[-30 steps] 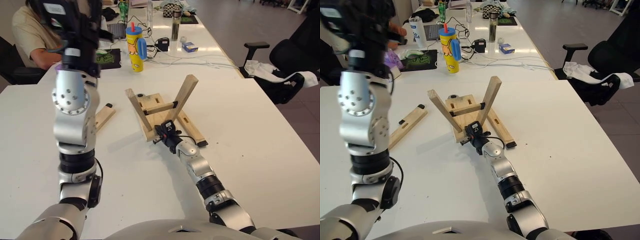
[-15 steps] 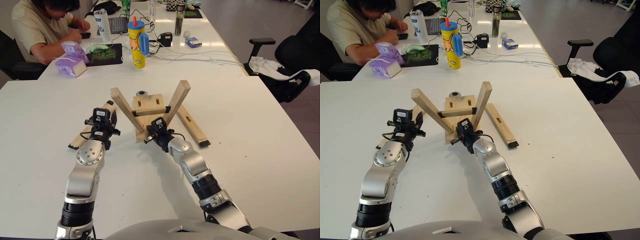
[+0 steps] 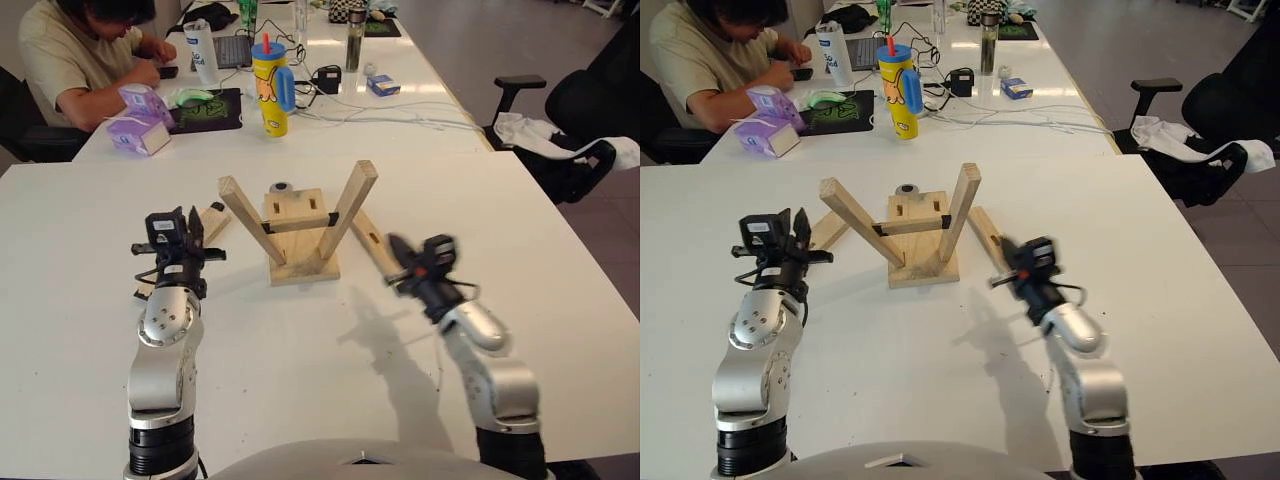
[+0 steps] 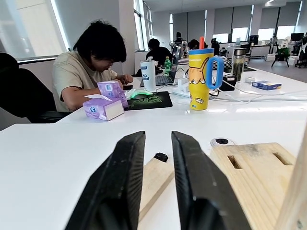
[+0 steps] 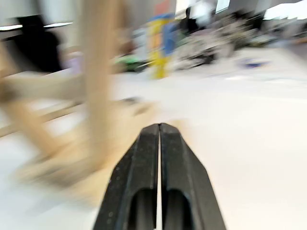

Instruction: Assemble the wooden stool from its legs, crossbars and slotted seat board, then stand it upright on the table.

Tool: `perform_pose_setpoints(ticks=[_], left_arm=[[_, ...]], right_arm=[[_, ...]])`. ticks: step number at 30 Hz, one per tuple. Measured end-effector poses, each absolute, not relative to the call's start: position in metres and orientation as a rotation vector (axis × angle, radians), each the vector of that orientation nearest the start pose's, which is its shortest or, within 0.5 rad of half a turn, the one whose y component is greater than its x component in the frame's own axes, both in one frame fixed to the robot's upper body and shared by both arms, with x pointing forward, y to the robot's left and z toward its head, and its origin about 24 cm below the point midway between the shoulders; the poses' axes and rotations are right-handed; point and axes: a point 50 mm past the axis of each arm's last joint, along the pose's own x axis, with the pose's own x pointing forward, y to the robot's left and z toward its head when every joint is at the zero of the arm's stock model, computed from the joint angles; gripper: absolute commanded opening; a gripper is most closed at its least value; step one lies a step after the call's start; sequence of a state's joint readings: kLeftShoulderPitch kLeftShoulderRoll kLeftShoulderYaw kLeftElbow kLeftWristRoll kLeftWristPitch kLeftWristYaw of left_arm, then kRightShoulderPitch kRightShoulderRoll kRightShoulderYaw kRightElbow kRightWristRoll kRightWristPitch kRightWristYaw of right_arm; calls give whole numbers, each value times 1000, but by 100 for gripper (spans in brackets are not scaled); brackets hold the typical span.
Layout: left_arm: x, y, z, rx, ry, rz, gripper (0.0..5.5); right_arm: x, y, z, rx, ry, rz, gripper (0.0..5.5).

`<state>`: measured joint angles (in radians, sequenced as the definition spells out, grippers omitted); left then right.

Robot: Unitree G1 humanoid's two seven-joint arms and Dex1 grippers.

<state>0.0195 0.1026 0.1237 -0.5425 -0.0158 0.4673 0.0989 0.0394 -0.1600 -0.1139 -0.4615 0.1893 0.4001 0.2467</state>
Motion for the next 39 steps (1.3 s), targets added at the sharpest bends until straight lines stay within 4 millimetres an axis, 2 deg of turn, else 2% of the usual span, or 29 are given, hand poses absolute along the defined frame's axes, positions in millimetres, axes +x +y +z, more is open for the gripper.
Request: perform_pose_setpoints(ticks=[2,4,7,9,11,14,16,20,22,25,26,28,30,33,35,37,39], left_arm=[[234,200,127,110,-93,264,8],[237,205,135,144,-132,299,5],[243,196,144,185,-170,248,5],[254,165,137,233,-135,37,5],[261,138,126,270,-83,-105,5],[266,151,110,374,26,-54,5],[267,159,103,429,83,-36,5],[268,175,93,444,153,-70,5],[267,191,90,467,180,-63,5],[267,228,94,543,223,-48,5],[268,234,94,556,230,-56,5],[278,258,97,590,267,-79,5],[286,268,106,608,286,-179,5],[292,268,126,644,250,-393,5],[290,267,134,669,272,-552,5],[284,272,133,710,358,-655,5],[271,281,123,725,525,-777,5]], right_arm=[[248,-197,122,-19,-104,67,0],[261,-206,132,-10,-139,-23,0],[279,-196,138,34,-156,-26,0],[291,-160,141,44,-154,138,0],[294,-109,141,39,-129,370,0],[290,-84,127,-27,-48,476,0],[284,-74,113,-97,20,556,0],[270,-78,72,-140,214,686,0],[275,-90,67,-159,235,663,0],[294,-110,71,-175,209,584,0],[298,-111,73,-176,193,577,0],[312,-109,84,-171,126,565,0],[324,-103,90,-168,82,586,0],[336,-94,99,-184,24,681,0],[333,-80,100,-203,6,860,0],[322,-68,97,-211,24,1033,0],[298,-51,92,-247,53,1287,0]])
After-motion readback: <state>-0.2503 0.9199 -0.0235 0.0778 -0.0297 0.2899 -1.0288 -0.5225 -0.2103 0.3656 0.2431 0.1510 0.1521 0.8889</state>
